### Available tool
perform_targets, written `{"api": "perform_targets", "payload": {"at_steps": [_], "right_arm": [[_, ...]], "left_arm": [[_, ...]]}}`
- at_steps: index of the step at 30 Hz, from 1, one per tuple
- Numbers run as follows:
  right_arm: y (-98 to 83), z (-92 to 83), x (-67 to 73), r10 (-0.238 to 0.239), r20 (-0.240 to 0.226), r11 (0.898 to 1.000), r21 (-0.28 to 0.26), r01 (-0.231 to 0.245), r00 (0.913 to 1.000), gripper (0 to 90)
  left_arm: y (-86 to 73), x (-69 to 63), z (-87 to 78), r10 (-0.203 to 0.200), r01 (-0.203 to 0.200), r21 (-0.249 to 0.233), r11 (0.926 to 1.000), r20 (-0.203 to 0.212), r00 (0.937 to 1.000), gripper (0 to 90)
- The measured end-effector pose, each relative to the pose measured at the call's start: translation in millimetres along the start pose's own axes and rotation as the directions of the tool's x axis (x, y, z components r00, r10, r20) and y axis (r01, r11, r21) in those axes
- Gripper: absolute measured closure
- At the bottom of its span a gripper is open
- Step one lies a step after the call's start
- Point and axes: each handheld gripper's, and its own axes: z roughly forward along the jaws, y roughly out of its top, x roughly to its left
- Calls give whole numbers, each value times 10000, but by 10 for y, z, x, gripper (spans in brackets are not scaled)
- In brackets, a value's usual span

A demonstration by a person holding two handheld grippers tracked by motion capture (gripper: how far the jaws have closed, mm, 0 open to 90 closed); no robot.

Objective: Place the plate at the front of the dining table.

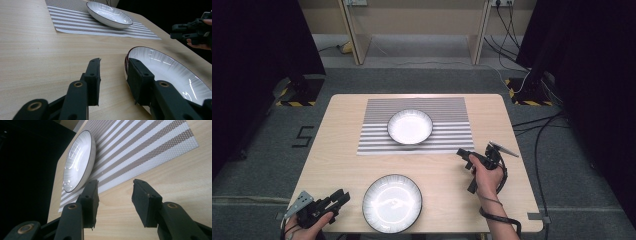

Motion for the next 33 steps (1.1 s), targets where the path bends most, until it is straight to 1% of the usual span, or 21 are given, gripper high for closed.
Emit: {"api": "perform_targets", "payload": {"at_steps": [5,7,8,12,13,15,20,22,24,25,27,28,30,33], "right_arm": [[-49,-54,-20,16,-56,10000,8,-16,10000,557],[-77,-79,-31,-57,-13,10000,49,57,10000,557],[-101,-105,-52,-42,-40,10000,25,42,10000,555],[-119,-141,-69,-98,-6,9999,36,98,10000,554],[-122,-153,-77,-34,-20,10000,49,34,10000,555],[-127,-174,-90,-108,54,9999,3,108,9999,556],[-145,-236,-113,-151,74,9999,-56,151,9999,554],[-152,-270,-120,-297,187,9995,-64,299,9994,553],[-155,-298,-133,-245,120,9996,-138,247,9996,552],[-163,-331,-143,-326,238,9992,-210,331,9992,550],[-167,-340,-149,-286,227,9994,-206,290,9993,550],[-174,-357,-163,-154,167,9997,-167,157,9997,549],[-192,-380,-183,-268,269,9994,-226,274,9993,549],[-221,-427,-223,-173,278,9994,-310,181,9995,548]], "left_arm": [[1,-4,-1,2,-2,-9,10000,-8,10000,624],[1,-4,-1,0,0,-8,10000,-8,10000,624],[0,-3,-1,3,-3,2,10000,-12,10000,625],[0,-8,0,9,-9,-10,10000,14,10000,625],[0,-8,0,8,-8,-10,10000,16,10000,625],[0,-9,-1,11,-11,-13,10000,10,10000,625],[-1,-12,3,16,-16,-14,10000,21,10000,626],[0,-15,2,34,-34,-3,10000,3,10000,626],[0,-13,2,20,-20,-16,10000,28,10000,626],[0,-12,2,20,-20,-21,10000,25,10000,626],[2,-15,2,27,-27,-18,10000,13,10000,626],[2,-16,2,42,-42,-17,10000,8,10000,626],[3,-18,1,41,-41,-29,10000,20,10000,625],[2,-16,4,29,-29,-30,10000,31,10000,625]]}}
